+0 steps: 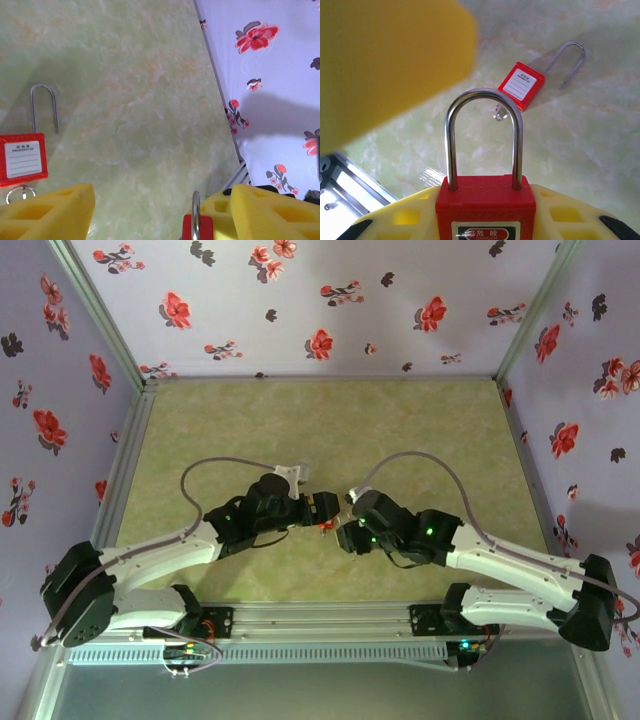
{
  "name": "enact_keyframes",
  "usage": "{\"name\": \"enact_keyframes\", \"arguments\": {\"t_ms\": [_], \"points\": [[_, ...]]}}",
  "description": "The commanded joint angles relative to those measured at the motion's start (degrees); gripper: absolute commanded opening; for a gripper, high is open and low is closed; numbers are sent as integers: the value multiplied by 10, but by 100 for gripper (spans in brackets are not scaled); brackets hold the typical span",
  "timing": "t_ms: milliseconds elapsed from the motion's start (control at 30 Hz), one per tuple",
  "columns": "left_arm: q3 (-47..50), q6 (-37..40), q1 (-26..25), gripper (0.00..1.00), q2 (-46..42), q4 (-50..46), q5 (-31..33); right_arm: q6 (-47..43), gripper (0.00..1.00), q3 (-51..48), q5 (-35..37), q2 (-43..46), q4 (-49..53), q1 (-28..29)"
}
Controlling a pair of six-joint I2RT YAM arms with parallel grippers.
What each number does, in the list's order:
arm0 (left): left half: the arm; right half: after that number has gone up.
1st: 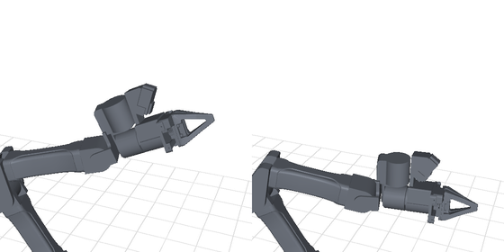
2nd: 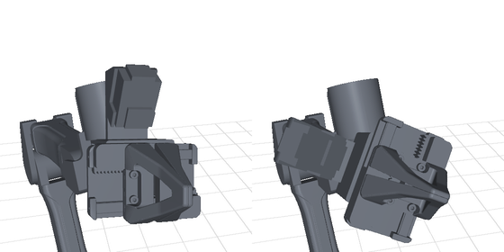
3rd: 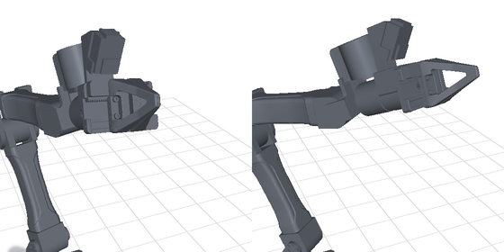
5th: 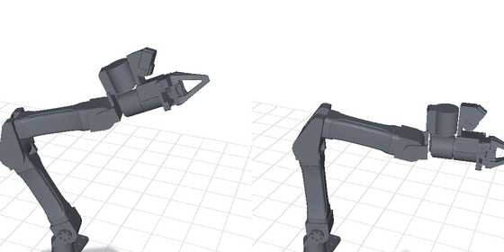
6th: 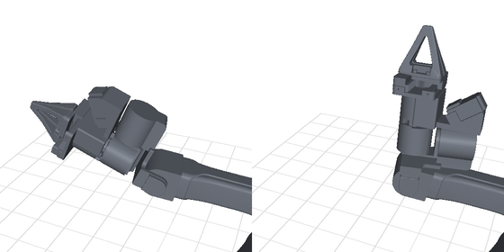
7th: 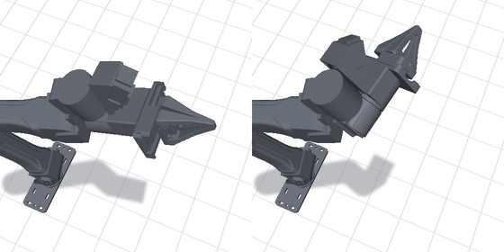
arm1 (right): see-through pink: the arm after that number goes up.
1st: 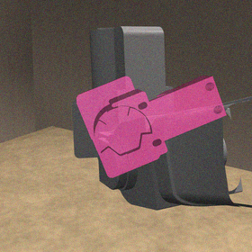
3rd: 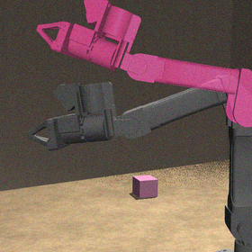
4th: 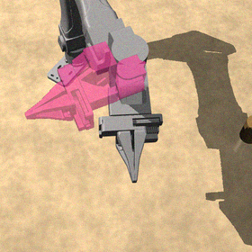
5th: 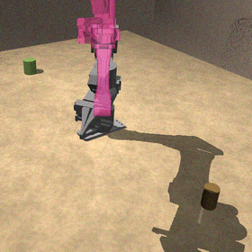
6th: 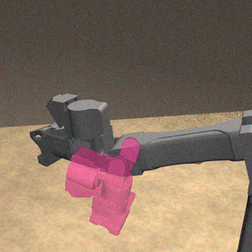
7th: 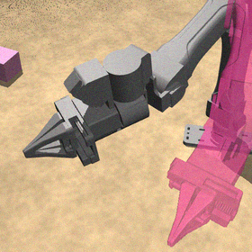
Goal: Unlock with the key
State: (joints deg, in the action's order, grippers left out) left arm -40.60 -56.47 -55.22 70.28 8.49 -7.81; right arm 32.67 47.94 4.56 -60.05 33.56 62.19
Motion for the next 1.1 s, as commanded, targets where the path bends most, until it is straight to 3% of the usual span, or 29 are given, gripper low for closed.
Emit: {"name": "enact_keyframes", "arguments": {"t_ms": [0,267,567,800,1067], "points": [[-9,-19,3,70,10,31,-33,-38,0,3,-3,0,-31,8],[-14,-30,-14,56,52,54,-79,-61,0,11,-17,-13,-37,9],[-10,-24,-2,0,39,62,-91,-54,0,3,-26,-14,-22,8],[4,15,48,0,-13,39,-71,-28,0,-30,-66,-3,-34,8],[24,38,66,0,-42,106,-77,-3,0,-47,-73,-11,-43,7]]}}
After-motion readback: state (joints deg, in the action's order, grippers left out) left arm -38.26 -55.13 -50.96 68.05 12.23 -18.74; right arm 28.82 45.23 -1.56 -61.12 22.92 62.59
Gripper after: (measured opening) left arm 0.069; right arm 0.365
